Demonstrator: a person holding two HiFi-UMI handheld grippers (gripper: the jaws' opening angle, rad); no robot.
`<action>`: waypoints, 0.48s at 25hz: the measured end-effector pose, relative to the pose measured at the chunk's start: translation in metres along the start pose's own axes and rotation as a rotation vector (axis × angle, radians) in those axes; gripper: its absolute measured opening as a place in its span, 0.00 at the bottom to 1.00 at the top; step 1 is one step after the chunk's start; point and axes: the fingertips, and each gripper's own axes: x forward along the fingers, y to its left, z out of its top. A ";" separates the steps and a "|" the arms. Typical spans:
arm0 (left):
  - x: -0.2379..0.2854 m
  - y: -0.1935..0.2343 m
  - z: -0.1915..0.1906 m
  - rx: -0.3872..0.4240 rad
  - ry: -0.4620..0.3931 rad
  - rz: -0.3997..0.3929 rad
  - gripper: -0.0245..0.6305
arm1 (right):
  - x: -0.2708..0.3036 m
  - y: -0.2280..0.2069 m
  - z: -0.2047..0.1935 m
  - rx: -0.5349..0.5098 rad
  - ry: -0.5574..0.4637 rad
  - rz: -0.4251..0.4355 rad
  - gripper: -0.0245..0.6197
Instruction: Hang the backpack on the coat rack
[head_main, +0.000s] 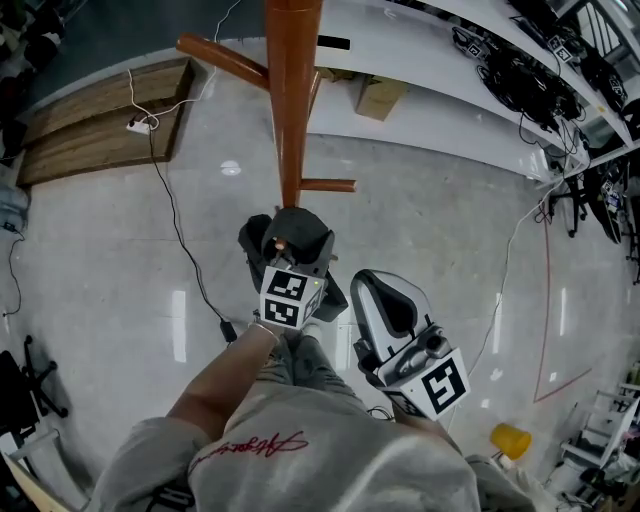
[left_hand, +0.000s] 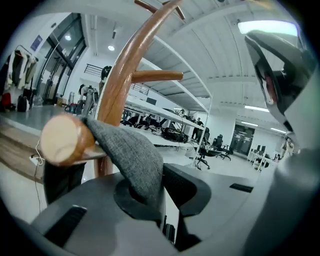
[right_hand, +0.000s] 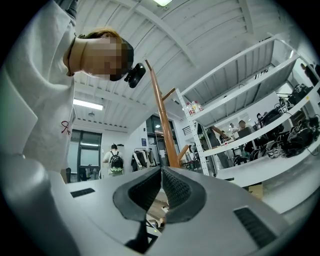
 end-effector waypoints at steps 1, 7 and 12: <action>-0.001 0.001 -0.003 0.014 -0.003 0.004 0.11 | 0.000 0.000 0.000 -0.005 0.003 0.003 0.07; -0.008 0.008 -0.025 0.086 0.011 0.057 0.11 | -0.002 0.005 -0.003 -0.016 0.012 0.015 0.07; -0.018 0.011 -0.032 0.098 0.019 0.120 0.13 | -0.005 0.010 -0.005 -0.015 0.016 0.031 0.07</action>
